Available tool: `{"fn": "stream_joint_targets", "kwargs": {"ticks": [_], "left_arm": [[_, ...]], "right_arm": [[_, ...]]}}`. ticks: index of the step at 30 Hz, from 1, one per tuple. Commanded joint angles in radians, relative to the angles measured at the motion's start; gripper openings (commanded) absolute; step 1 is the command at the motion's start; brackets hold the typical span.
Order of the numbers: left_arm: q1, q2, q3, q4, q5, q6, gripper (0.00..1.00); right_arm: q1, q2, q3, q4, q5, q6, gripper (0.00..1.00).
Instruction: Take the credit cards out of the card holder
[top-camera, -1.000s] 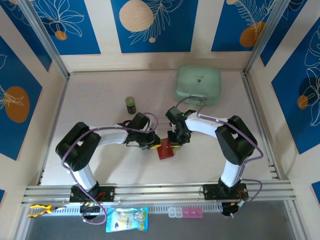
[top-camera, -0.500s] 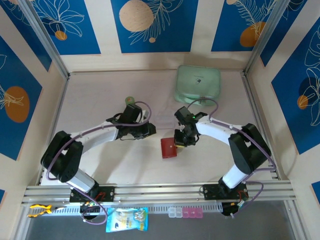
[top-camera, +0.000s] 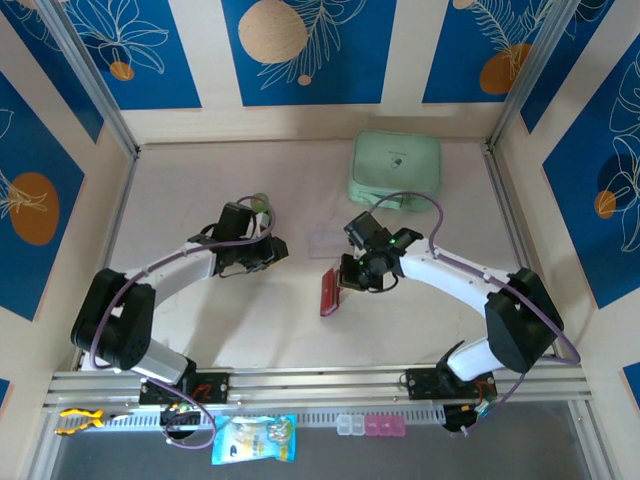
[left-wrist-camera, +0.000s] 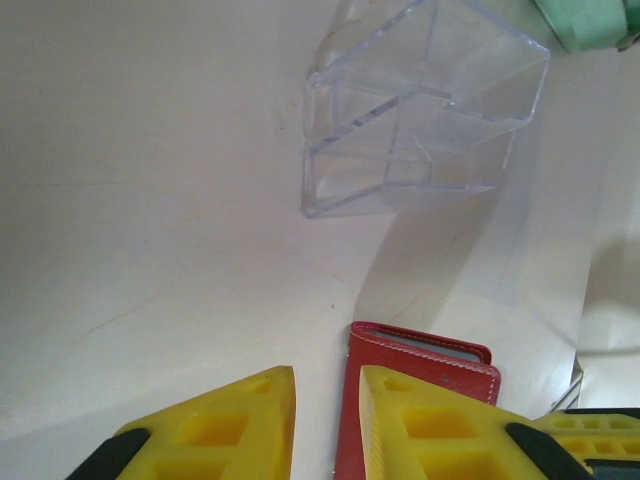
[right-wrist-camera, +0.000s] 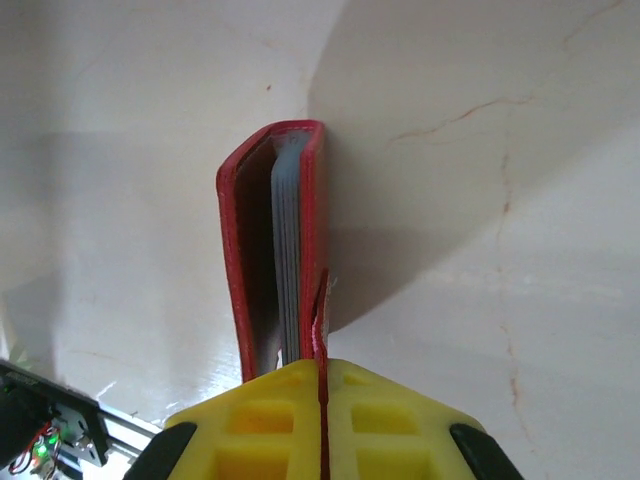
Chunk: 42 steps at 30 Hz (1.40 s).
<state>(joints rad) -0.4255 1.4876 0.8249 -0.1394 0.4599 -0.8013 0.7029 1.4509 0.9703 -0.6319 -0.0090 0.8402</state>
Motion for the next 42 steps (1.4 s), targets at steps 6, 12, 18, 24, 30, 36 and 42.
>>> {"fn": "stream_joint_targets", "kwargs": {"ticks": [6, 12, 18, 24, 30, 36, 42], "left_arm": [[0.011, -0.018, -0.015, -0.028, 0.042, 0.032, 0.24], [0.011, -0.011, -0.015, -0.027, 0.061, 0.028, 0.25], [0.002, 0.005, -0.017, -0.041, 0.083, 0.028, 0.25], [-0.058, 0.017, -0.052, -0.047, 0.066, 0.001, 0.24], [-0.096, 0.021, -0.109, -0.031, 0.038, -0.033, 0.21], [-0.134, 0.052, -0.122, -0.038, 0.015, -0.056, 0.13], [-0.15, 0.1, -0.122, -0.045, 0.008, -0.066, 0.09]], "right_arm": [[0.084, 0.081, 0.12, -0.001, -0.084, -0.024, 0.0], [0.11, 0.099, 0.165, -0.016, -0.078, -0.065, 0.0], [0.085, 0.073, 0.123, -0.048, -0.037, -0.044, 0.0], [0.049, 0.041, 0.063, -0.085, 0.02, -0.04, 0.0], [0.017, 0.043, -0.009, -0.094, 0.054, -0.046, 0.0], [0.005, 0.081, -0.037, -0.088, 0.071, -0.055, 0.0], [0.001, 0.118, -0.037, -0.086, 0.09, -0.064, 0.0]]}}
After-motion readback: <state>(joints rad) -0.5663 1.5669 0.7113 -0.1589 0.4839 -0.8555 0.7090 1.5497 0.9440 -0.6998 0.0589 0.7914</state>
